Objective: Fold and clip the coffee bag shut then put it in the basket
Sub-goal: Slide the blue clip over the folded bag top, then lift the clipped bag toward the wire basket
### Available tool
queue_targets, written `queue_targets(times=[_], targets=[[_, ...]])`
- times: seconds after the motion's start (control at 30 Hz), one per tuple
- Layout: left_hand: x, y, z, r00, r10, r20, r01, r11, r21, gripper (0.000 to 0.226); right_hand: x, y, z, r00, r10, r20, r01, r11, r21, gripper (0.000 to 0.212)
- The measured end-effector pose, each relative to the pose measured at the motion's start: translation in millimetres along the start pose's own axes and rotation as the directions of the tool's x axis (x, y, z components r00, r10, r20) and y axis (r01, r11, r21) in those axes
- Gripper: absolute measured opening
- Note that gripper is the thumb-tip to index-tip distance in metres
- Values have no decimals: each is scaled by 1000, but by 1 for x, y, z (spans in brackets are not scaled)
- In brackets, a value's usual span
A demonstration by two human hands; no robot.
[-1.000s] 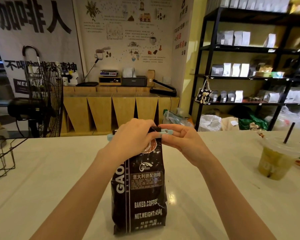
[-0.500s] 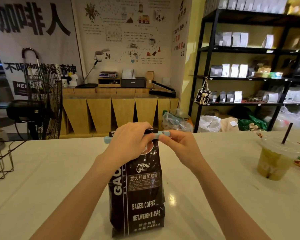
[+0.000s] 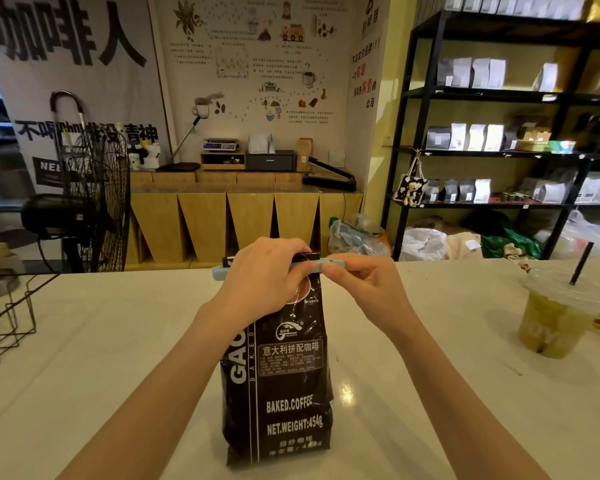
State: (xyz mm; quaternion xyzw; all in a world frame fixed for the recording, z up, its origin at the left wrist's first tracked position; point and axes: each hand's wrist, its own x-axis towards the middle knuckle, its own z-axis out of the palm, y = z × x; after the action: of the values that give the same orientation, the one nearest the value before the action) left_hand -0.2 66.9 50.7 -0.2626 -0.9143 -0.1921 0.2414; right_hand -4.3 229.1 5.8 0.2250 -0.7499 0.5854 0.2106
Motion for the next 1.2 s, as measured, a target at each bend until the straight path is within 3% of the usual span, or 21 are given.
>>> queue_targets(times=[0.2, 0.3, 0.37, 0.4, 0.43, 0.5, 0.57, 0.6, 0.63, 0.73, 0.8, 0.9, 0.97, 1.1, 1.2], targets=[[-3, -7, 5, 998, 25, -63, -24, 999, 23, 35, 0, 2, 7, 1000, 23, 8, -23, 1000, -7, 21], [-12, -17, 8, 990, 72, -125, -54, 989, 141, 57, 1, 5, 7, 996, 88, 34, -90, 994, 68, 19], [-23, -25, 5, 979, -23, -202, 40, 996, 79, 74, 1, 8, 8, 987, 158, 34, -162, 977, 143, 19], [-30, -29, 3, 965, -147, -216, 140, 989, -46, 81, 1, 9, 9, 981, 191, 33, -194, 963, 186, 18], [-37, -34, 3, 936, -307, -171, 267, 938, -222, 88, 1, 10, 10, 976, 216, 35, -218, 949, 228, 17], [-51, -44, 6, 839, -537, 94, 491, 670, -556, 95, 0, 10, 12, 969, 244, 41, -245, 925, 292, 16], [-62, -51, 12, 767, -527, 366, 584, 337, -738, 94, 0, 10, 13, 966, 255, 33, -252, 914, 319, 16], [-66, -54, 16, 756, -492, 431, 592, 234, -771, 87, 0, 10, 14, 965, 261, 28, -256, 910, 326, 16], [-69, -56, 20, 758, -475, 447, 586, 194, -787, 75, -2, 10, 15, 962, 271, 28, -264, 905, 335, 15], [-73, -54, 29, 784, -493, 376, 517, 185, -836, 38, -7, 11, 16, 949, 311, 53, -306, 867, 394, 21], [-74, -51, 31, 800, -495, 339, 476, 178, -861, 28, -14, 14, 15, 934, 349, 82, -352, 851, 389, 37], [-77, -48, 32, 809, -505, 301, 439, 178, -881, 19, -30, 18, 19, 883, 424, 202, -464, 853, 239, 66], [-79, -46, 33, 813, -513, 276, 417, 183, -890, 18, -40, 19, 24, 856, 445, 263, -501, 839, 210, 57], [-84, -44, 34, 800, -555, 229, 385, 180, -905, 14, -46, 16, 35, 870, 422, 255, -476, 855, 207, 17], [-88, -44, 27, 788, -593, 166, 335, 188, -923, 18, -39, 9, 41, 885, 386, 261, -445, 867, 223, 13]])
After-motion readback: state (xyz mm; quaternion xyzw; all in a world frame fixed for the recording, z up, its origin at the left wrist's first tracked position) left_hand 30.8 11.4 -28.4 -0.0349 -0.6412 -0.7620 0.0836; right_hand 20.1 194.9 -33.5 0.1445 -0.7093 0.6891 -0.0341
